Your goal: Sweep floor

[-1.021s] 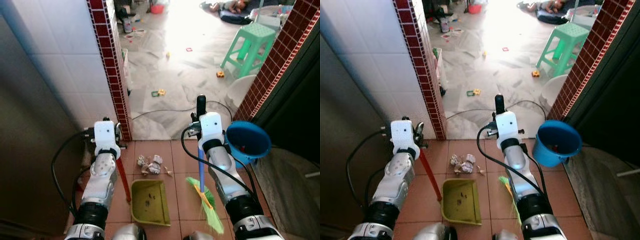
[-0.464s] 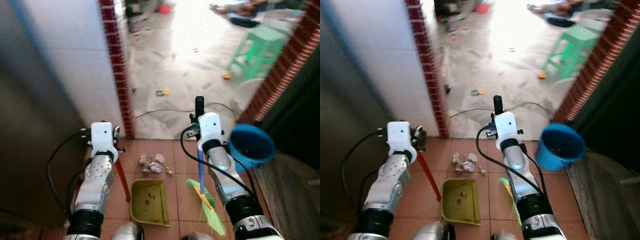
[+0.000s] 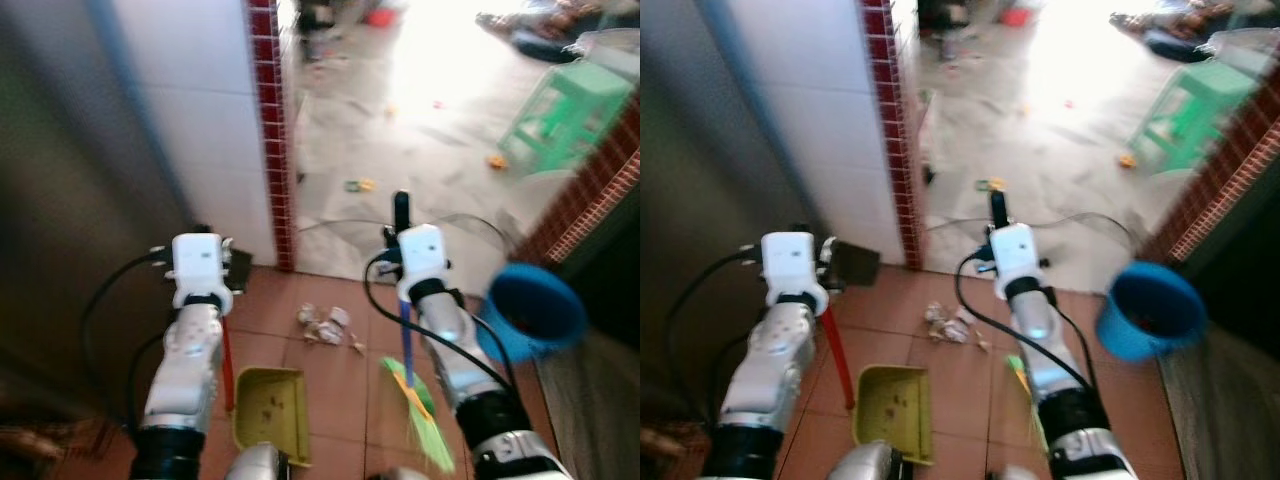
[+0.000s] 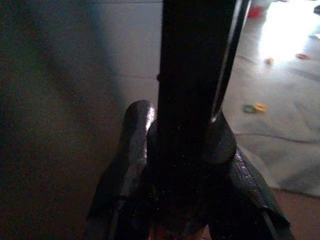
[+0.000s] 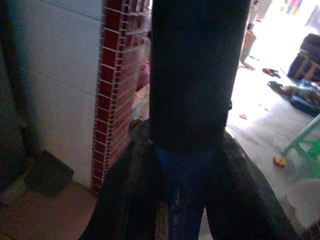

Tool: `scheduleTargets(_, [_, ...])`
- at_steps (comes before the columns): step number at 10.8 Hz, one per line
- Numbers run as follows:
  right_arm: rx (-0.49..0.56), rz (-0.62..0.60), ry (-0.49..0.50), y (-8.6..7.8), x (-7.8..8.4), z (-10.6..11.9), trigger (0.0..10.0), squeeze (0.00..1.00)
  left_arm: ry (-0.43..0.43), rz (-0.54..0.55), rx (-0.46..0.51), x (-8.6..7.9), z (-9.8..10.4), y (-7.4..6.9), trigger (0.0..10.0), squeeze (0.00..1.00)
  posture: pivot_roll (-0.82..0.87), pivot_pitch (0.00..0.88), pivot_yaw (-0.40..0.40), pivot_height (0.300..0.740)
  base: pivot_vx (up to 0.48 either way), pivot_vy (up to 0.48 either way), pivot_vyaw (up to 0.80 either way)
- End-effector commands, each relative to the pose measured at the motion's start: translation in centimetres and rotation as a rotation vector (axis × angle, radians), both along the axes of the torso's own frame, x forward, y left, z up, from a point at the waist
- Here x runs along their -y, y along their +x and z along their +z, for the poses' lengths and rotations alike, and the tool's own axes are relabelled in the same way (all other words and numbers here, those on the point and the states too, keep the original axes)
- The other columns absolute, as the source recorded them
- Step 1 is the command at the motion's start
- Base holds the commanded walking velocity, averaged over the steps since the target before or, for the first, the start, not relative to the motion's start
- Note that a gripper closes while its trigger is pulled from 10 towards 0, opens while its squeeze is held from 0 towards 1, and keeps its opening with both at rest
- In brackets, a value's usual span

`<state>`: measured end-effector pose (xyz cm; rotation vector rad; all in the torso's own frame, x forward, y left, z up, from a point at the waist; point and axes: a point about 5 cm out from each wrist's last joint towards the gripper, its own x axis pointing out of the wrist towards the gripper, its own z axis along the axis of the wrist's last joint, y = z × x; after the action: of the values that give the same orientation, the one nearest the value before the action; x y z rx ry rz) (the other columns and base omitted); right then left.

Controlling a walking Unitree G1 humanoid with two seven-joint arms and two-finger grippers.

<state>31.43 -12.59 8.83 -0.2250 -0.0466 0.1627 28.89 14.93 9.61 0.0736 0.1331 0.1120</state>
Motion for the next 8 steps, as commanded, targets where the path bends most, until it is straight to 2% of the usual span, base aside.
scheduleTargets(1, [0.044,0.023,-0.006,0.4,-0.6,1.1,10.0,0.00,0.022,0.036,0.075,-0.5,0.9,0.3,10.0,0.00,0.00,0.000,0.018,0.740,0.000,0.000,0.80])
scheduleTargets(3, [0.049,0.022,-0.007,0.4,-0.6,1.2,10.0,0.00,-0.051,0.045,0.094,-0.2,0.7,0.7,10.0,0.00,0.00,0.000,0.017,0.740,0.000,0.000,0.80])
scheduleTargets(5, [0.062,0.023,-0.011,0.4,-0.7,1.4,10.0,0.00,-0.069,0.051,0.107,0.4,1.0,1.2,10.0,0.00,0.00,0.000,0.020,0.740,0.000,0.000,0.56])
scheduleTargets(6, [0.069,0.015,-0.003,0.5,-0.6,1.5,10.0,0.00,-0.079,0.042,0.125,1.0,1.0,1.4,10.0,0.00,-0.01,0.000,0.020,0.740,0.000,0.000,0.00])
scheduleTargets(8, [0.071,0.014,-0.005,0.5,-0.6,1.5,10.0,0.00,-0.091,0.058,0.108,0.9,0.6,1.5,10.0,0.00,-0.01,0.000,0.018,0.740,0.000,0.000,0.00])
